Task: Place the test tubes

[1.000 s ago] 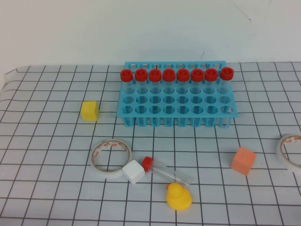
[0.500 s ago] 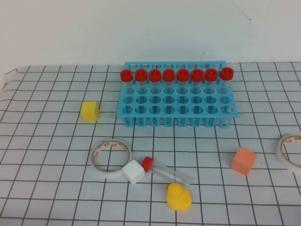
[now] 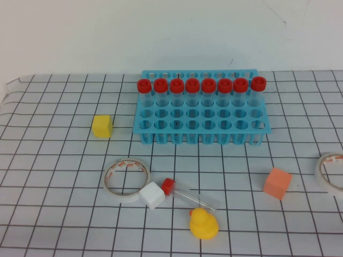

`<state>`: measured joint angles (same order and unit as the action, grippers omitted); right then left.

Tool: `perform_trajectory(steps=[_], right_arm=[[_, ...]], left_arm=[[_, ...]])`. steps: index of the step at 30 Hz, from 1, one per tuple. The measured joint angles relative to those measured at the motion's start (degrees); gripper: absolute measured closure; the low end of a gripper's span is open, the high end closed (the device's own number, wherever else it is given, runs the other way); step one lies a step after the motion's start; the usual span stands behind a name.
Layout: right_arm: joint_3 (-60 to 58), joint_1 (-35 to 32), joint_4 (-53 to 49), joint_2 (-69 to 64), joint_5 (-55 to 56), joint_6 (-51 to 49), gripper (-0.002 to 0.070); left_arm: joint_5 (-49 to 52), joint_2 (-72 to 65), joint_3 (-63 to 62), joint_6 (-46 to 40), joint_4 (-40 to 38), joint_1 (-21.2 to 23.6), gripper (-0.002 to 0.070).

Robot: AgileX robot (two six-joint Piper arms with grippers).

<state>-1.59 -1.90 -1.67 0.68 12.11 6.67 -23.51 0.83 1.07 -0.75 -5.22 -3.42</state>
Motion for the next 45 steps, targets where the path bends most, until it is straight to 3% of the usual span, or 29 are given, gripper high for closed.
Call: perform_trajectory(steps=[8, 12, 14, 22, 29, 34, 40, 45], right_arm=[[0.00, 0.00, 0.00, 0.00, 14.58, 0.00, 0.0678], [0.00, 0.00, 0.00, 0.00, 18.89, 0.00, 0.0678], [0.36, 0.00, 0.00, 0.00, 19.59, 0.00, 0.0678], [19.92, 0.00, -0.17, -1.97, -11.33, -1.17, 0.0678], [39.59, 0.00, 1.67, -18.29, -36.62, 3.98, 0.0678], [48.34, 0.00, 14.37, -32.32, -51.15, 16.89, 0.0678], [53.11, 0.00, 38.14, -48.40, -60.94, 36.82, 0.0678], [53.61, 1.97, 49.03, -63.02, -65.88, 48.47, 0.0678]], left_arm=[[-11.99, 0.00, 0.00, 0.00, 0.00, 0.00, 0.0676], [-12.98, 0.00, 0.00, 0.00, 0.11, 0.00, 0.0676], [-8.00, 0.00, -2.12, 0.00, 0.32, 0.00, 0.0676], [19.90, -2.50, -23.60, -4.71, -3.92, 0.00, 0.0676], [39.31, -14.53, -34.18, -6.40, -2.88, 0.00, 0.0676], [48.34, -20.19, -34.36, -6.40, -2.49, 0.00, 0.0676], [59.17, -22.75, -34.36, -6.69, -2.26, 0.00, 0.0676], [64.24, -22.75, -34.36, -8.97, -2.12, 0.00, 0.0676]])
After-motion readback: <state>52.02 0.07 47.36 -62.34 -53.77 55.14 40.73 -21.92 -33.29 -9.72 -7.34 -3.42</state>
